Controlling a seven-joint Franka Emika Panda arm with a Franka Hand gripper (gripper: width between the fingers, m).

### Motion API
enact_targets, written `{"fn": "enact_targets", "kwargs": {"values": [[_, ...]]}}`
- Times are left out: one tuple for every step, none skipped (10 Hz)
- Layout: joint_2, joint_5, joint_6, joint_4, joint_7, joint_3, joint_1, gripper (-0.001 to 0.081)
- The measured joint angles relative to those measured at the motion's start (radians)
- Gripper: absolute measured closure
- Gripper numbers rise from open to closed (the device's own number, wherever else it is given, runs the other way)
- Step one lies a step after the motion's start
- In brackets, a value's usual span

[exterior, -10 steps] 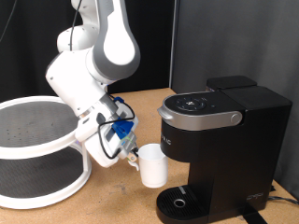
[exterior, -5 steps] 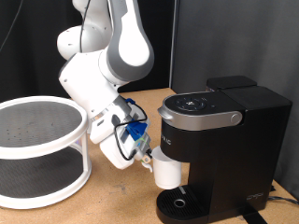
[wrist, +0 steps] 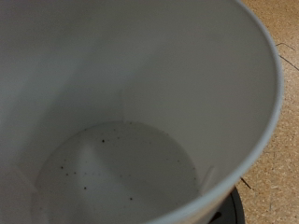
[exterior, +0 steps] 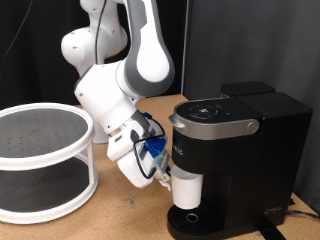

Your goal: Make a cup of coffee with the keurig machine

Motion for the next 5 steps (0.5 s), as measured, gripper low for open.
{"fn": "enact_targets", "kwargs": {"values": [[0.018, 0.025, 0.0, 0.007, -0.01, 0.01, 0.0, 0.0737], [0.04, 0.046, 0.0, 0.017, -0.017, 0.017, 0.0, 0.0737], [0.06, 0.064, 0.0, 0.027, -0.022, 0.023, 0.0, 0.0737], [0.081, 0.082, 0.0, 0.037, -0.028, 0.029, 0.0, 0.0737], [0.102, 0.103, 0.0, 0.048, -0.035, 0.032, 0.0, 0.0737]]}}
